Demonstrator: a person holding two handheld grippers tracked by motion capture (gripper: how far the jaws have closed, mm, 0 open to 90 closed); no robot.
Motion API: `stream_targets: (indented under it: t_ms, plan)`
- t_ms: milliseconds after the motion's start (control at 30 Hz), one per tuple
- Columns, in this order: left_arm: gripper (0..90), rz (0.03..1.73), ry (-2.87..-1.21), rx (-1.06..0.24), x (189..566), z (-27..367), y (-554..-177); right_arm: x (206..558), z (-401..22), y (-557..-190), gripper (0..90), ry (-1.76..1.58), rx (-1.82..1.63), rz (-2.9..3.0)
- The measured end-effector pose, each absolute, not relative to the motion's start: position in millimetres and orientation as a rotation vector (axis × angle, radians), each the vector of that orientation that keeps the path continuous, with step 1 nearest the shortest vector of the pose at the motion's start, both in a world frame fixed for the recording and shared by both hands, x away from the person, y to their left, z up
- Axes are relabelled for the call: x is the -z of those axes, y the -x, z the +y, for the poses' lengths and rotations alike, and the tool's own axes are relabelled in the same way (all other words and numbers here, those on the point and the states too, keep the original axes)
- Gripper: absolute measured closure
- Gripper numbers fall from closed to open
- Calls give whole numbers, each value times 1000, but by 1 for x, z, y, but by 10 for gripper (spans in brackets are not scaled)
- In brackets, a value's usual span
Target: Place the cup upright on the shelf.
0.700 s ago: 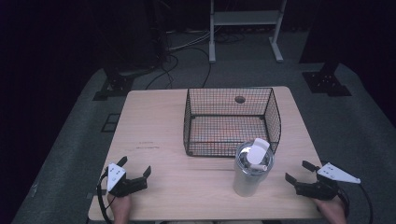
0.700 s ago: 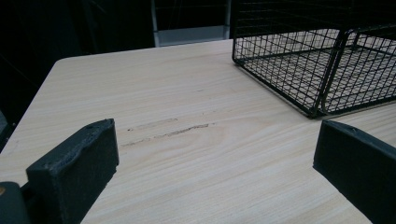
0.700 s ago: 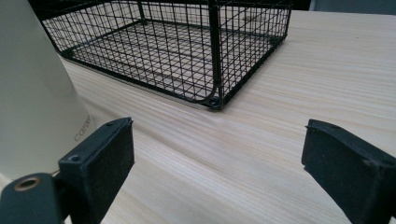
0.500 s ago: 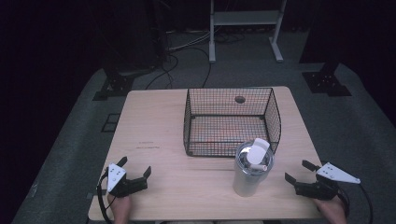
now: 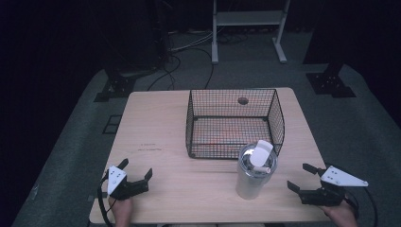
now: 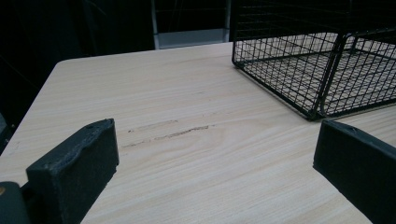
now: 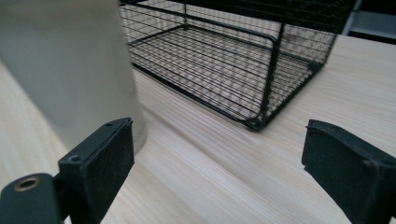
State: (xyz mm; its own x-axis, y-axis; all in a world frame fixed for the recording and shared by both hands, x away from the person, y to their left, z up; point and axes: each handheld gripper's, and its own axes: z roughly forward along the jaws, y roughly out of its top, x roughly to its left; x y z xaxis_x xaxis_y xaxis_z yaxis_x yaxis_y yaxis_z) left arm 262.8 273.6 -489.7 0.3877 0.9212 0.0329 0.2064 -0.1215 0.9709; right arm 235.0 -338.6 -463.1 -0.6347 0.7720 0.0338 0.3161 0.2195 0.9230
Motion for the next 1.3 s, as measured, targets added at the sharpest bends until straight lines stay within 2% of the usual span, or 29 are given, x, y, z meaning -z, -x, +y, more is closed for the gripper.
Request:
stream_targets:
  t_ms: [700, 1300]
  plan:
    - [0, 1025, -1597, -853, 490, 273, -262, 433, -297, -225, 86, -717, -1468, 2242]
    - [0, 1022, -1595, -854, 490, 273, -262, 435, -267, -230, 86, -617, -1541, 2325]
